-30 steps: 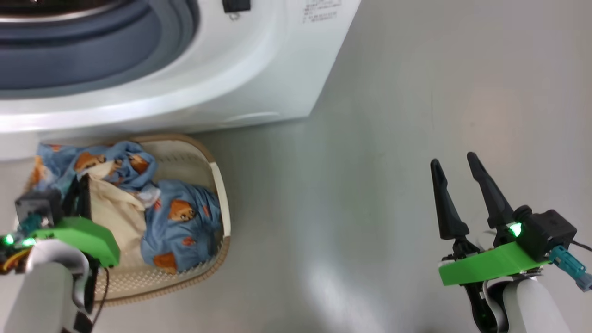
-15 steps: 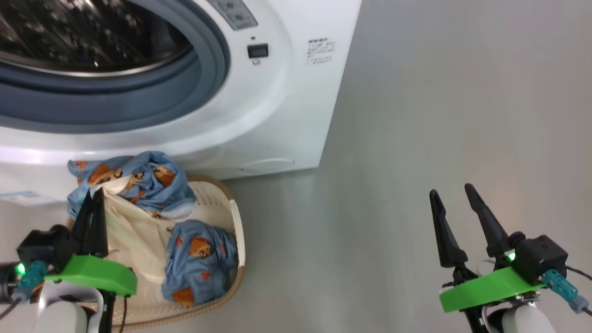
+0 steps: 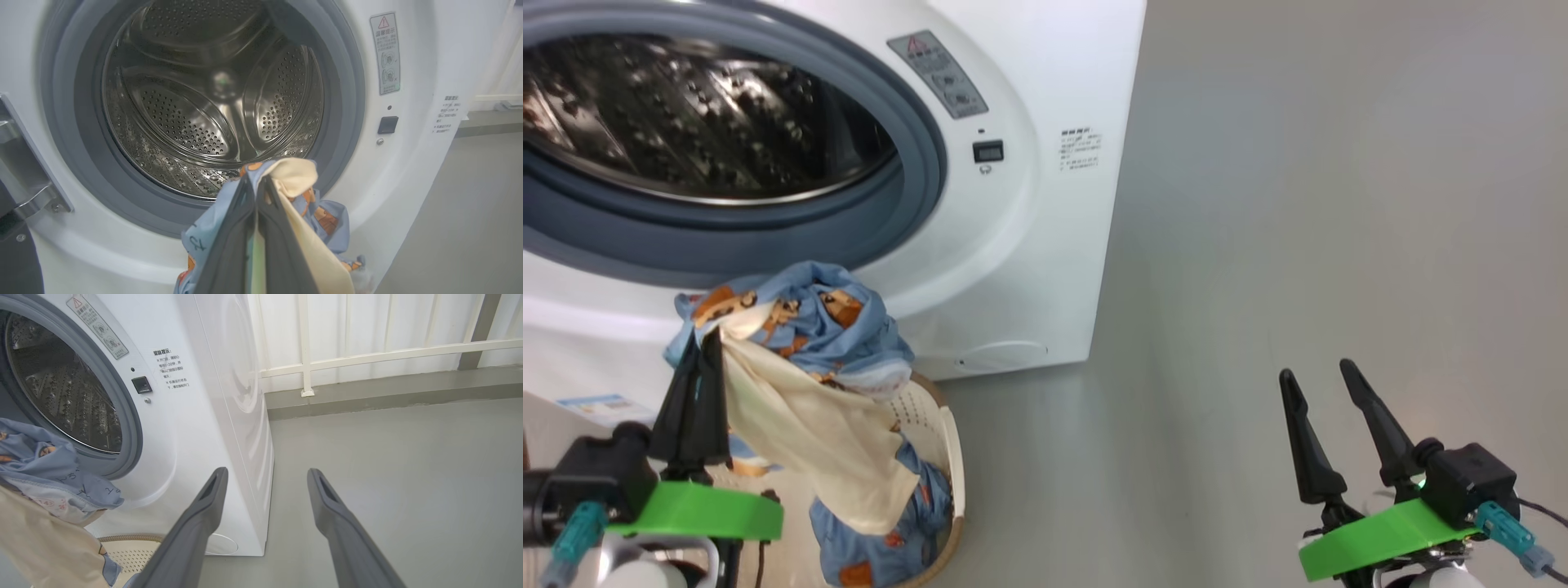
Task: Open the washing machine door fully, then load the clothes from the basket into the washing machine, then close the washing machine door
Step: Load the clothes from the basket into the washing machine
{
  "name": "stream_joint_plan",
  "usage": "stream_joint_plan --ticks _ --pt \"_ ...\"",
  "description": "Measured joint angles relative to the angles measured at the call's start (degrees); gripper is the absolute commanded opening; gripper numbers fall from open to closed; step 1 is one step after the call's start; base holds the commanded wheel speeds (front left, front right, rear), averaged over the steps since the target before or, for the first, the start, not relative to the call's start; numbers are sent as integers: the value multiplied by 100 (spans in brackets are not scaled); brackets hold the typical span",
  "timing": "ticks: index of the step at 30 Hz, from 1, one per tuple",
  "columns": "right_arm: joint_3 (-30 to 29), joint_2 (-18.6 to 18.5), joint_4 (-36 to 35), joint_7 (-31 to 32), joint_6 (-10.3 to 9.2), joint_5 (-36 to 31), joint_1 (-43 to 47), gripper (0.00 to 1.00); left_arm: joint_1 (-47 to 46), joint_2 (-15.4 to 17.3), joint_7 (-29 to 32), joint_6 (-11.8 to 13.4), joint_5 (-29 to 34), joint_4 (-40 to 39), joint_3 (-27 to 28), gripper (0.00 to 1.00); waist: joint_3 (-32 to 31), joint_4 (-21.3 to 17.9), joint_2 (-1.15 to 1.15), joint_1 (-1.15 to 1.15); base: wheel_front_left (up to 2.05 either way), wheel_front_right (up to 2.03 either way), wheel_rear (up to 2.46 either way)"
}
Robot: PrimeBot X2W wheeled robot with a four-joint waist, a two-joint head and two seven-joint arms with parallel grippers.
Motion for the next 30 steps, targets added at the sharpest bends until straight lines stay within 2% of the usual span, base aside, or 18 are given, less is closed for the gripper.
stream_joint_plan --ticks 13,30 --pt "-4 5 -125 42 0 -183 347 100 915 -63 2 255 -2 -353 67 0 -685 -88 0 0 0 0 0" --pt "-156 5 -435 248 0 -202 727 100 1725 -193 1 481 -38 -578 133 0 -1128 -137 0 0 0 0 0"
